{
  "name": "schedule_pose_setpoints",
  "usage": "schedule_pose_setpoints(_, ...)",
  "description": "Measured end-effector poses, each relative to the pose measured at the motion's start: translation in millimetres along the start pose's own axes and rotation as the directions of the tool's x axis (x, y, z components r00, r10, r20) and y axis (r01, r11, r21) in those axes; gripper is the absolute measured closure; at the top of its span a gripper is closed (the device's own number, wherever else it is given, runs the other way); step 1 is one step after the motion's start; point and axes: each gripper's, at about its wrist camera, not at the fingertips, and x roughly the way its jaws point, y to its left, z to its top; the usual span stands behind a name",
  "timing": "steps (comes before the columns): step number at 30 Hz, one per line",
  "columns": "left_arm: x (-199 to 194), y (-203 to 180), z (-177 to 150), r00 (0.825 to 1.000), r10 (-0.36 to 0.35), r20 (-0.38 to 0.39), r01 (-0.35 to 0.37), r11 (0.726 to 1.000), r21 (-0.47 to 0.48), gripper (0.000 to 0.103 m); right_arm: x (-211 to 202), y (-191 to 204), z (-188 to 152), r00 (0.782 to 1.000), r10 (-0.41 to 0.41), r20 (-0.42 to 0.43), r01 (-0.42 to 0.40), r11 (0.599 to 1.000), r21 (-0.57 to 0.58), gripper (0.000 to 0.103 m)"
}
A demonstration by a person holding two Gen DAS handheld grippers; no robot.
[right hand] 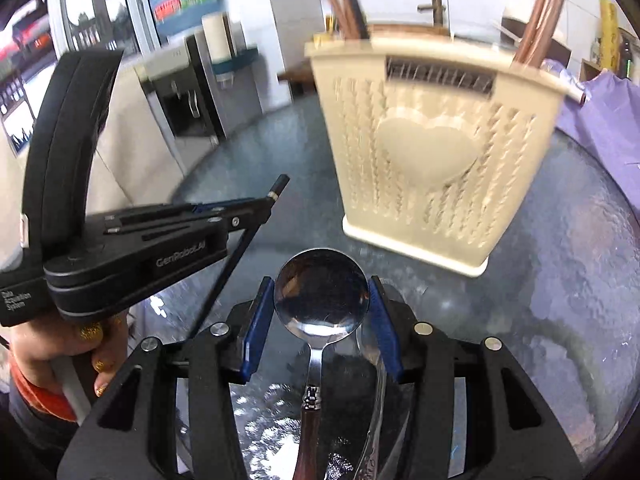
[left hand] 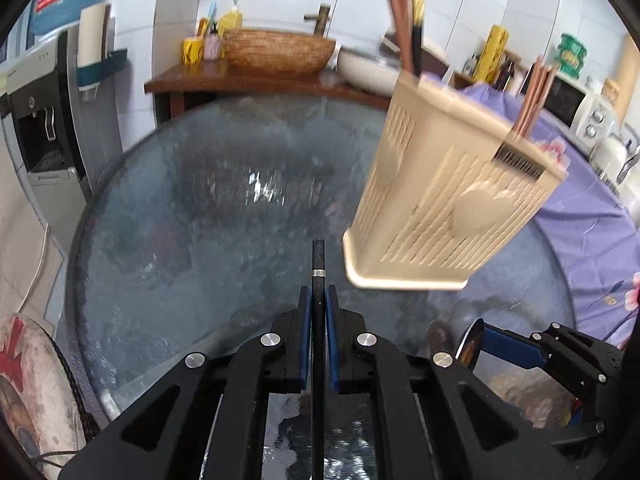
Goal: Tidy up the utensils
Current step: 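Lift the chopstick and spoon and carry them above the cream holder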
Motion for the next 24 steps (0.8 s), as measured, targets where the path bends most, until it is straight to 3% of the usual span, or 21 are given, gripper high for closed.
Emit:
schedule_pose_setpoints(9,-66,-22,18,0.985,-0.058,0.163,0.052,0.998,0.04,0.096,-50,-2,10,0.99,-0.003,0.138,0.004,1.0,-0.01,0.055)
schedule_pose_setpoints(24,-113,-37,24,0.969,-0.111,0.223,0.089,0.991,0.105,0.096,-86,-5,16,0.978,0.077,0.193,-0.073,0.997,-0.026,0.056)
